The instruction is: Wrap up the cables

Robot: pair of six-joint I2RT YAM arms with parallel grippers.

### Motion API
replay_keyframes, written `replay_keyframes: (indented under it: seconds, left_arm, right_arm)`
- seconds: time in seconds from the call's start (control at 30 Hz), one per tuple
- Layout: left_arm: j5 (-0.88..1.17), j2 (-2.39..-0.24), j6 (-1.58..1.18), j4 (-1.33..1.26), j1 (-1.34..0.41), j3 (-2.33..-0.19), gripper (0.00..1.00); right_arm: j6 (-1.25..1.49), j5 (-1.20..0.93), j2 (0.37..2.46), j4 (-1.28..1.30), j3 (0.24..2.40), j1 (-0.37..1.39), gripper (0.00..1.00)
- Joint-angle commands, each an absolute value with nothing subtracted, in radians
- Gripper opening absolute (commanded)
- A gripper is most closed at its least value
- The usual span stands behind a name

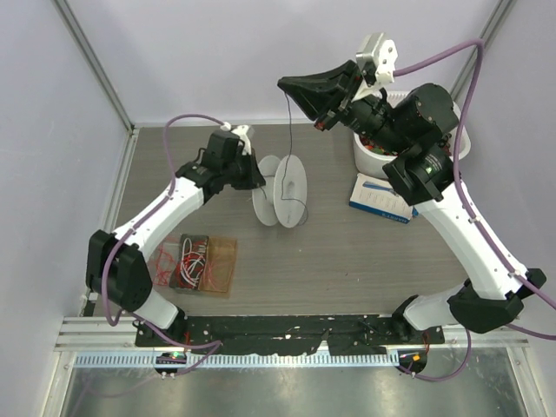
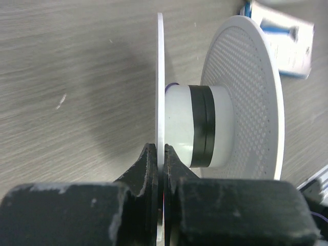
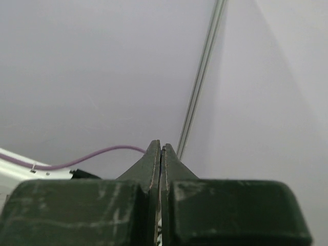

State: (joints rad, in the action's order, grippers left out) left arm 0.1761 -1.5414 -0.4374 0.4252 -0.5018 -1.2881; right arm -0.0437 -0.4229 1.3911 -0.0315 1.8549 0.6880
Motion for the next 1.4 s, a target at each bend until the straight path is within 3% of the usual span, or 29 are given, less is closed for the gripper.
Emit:
replay_keyframes:
  seconds: [0.0, 0.4, 0.67, 0.87, 1.37]
  left_arm:
    - [0.183, -1.534, -0.664, 0.368, -0.420, -1.413, 0.00]
    - [0.081, -1.600, -0.897, 0.471, -0.419, -1.462, 0.00]
    - [0.069, -1.497, -0.781, 0.388, -0.515, -1.335, 0.00]
    - [0.219, -1.361, -0.720, 0.167, -0.529, -1.125, 0.00]
    - [0.351, -1.190, -0.454, 0.071, -0.633, -0.991, 0.00]
  right_arm:
    - [-0.002, -0.492, 1.338, -0.074, 1.800, 0.696, 0.01]
    - [0.006, -0.522, 1.394, -0.118, 1.877, 0.862, 0.01]
    - [-0.110, -0.250, 1.485, -0.316, 1.937, 0.868, 0.01]
    - [-0.186, -0.075, 1.563, -0.373, 2.019, 0.859, 0.01]
    - [-0.164, -0.006, 1.719, -0.399, 2.177, 0.727, 0.01]
